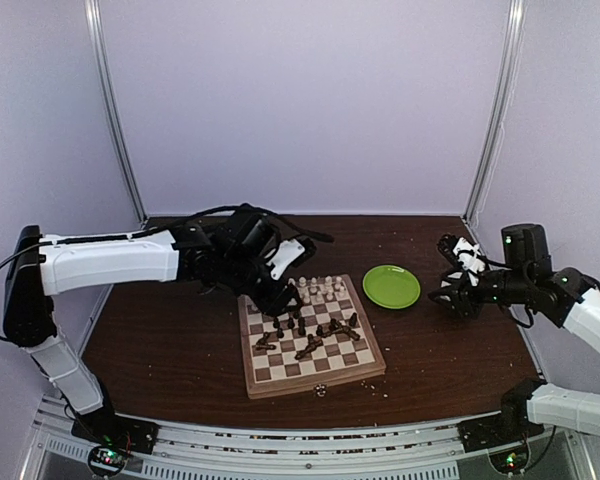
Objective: Set up the chess pieces on the board
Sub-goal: Pick up the king from the chessboard, then place the king at e8, then pick up the rook from the chessboard.
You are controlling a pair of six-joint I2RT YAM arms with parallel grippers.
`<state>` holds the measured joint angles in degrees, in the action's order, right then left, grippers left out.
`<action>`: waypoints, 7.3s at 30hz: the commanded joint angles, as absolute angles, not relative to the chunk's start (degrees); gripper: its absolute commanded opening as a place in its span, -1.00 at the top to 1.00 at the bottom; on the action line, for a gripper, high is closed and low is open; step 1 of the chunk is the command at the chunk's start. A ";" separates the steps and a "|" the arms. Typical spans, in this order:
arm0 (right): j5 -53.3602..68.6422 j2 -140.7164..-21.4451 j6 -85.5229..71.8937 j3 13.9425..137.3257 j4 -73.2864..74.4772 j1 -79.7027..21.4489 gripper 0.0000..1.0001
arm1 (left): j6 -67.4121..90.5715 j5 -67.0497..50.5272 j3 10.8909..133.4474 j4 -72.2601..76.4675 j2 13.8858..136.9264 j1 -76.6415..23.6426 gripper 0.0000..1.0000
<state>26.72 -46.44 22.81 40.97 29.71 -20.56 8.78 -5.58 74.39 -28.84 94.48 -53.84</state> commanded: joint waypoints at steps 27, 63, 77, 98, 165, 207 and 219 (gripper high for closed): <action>23.94 -51.43 25.79 42.82 29.13 -21.85 -0.03 | 7.94 -5.79 81.20 -32.56 107.30 -55.02 0.13; 17.93 -50.90 27.51 41.97 28.87 -23.17 -0.01 | 5.00 -7.79 86.95 -36.56 113.99 -53.52 0.43; 17.75 -50.54 27.69 41.79 28.92 -23.20 -0.01 | 5.30 -6.26 86.14 -35.55 110.86 -53.53 0.37; 17.58 -50.88 27.86 41.75 28.92 -23.20 -0.01 | 5.21 -6.73 83.10 -35.94 108.72 -53.53 0.68; 16.80 -50.34 28.63 41.13 29.09 -23.16 -0.01 | 3.09 -4.45 78.05 -35.00 108.63 -65.21 0.69; 20.66 -91.55 26.54 74.71 42.93 -35.53 -0.17 | 18.26 4.88 80.81 10.96 102.99 -37.20 -0.09; 19.82 -104.20 25.58 83.46 47.05 -39.20 0.01 | 17.64 -1.79 63.31 29.05 94.82 -37.22 0.11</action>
